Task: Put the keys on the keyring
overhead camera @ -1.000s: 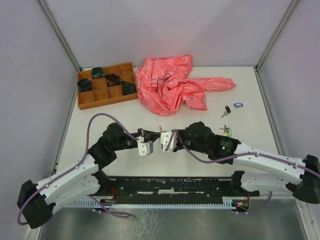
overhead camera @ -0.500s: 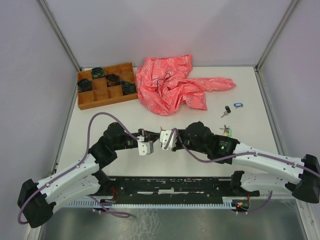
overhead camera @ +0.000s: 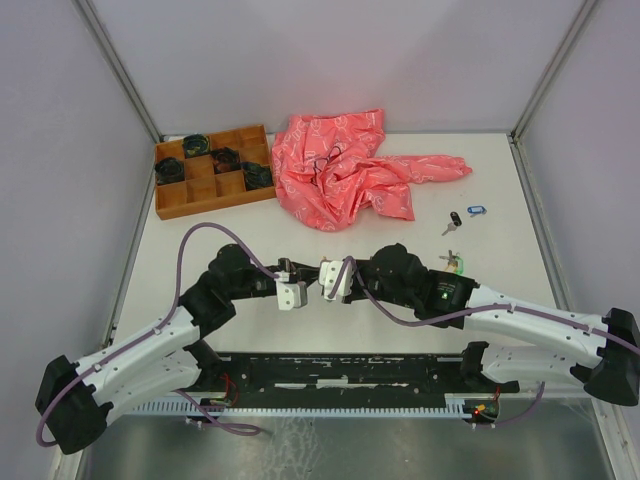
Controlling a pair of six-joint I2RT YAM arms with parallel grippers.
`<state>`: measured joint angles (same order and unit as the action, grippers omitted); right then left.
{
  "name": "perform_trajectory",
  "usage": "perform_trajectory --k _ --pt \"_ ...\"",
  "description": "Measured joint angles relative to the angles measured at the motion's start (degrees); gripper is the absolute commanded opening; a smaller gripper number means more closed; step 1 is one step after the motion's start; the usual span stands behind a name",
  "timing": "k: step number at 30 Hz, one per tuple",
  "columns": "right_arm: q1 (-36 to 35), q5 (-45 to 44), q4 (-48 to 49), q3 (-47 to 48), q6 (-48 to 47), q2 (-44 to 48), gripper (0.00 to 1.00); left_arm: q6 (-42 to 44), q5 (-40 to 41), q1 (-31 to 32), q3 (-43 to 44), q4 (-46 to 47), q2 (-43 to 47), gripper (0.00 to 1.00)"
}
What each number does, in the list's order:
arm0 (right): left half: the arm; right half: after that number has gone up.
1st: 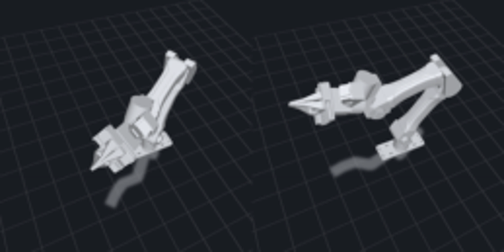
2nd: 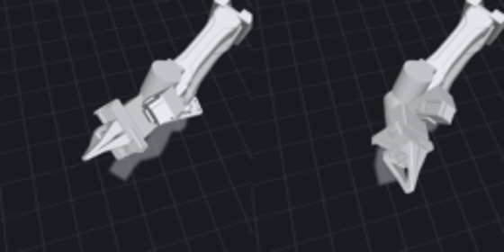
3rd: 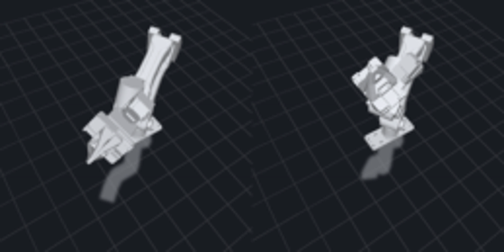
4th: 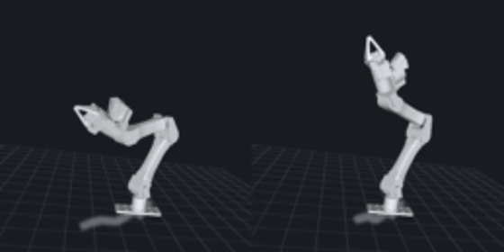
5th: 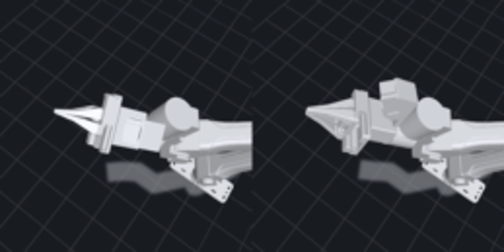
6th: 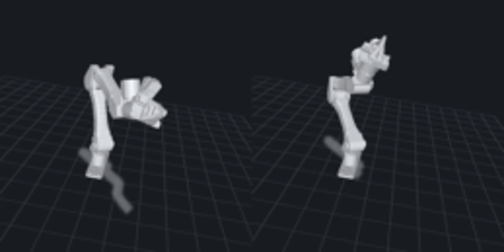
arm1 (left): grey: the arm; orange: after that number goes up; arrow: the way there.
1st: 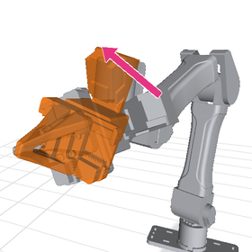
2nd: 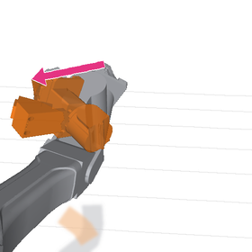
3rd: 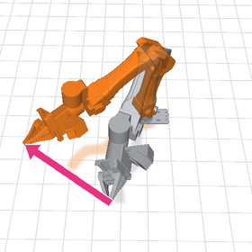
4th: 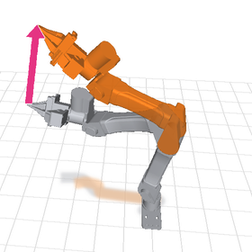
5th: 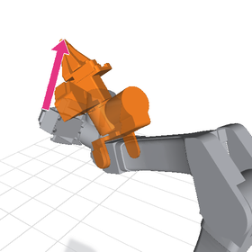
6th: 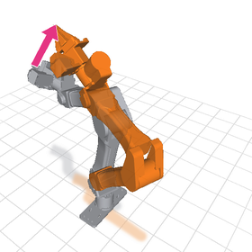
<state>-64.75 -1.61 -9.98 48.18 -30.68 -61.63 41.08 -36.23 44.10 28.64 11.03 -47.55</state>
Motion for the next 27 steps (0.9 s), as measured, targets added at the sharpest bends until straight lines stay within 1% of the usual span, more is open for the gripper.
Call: perform_trajectory --k 11,20,27 --pt "0.0 0.4 -0.6 0.3 -0.1 1.3 0.01 -0.1 1.3 0.2 2.3 -2.6 -0.2 0.03" --pt "0.0 1.4 -3.8 1.6 -0.9 1.1 0.01 -0.1 3.2 0.5 4.3 -7.6 -1.4 0.03" --pt "-0.1 3.9 -3.8 3.4 -1.1 0.7 0.01 -0.1 5.0 0.4 4.4 -10.2 -2.5 0.03"
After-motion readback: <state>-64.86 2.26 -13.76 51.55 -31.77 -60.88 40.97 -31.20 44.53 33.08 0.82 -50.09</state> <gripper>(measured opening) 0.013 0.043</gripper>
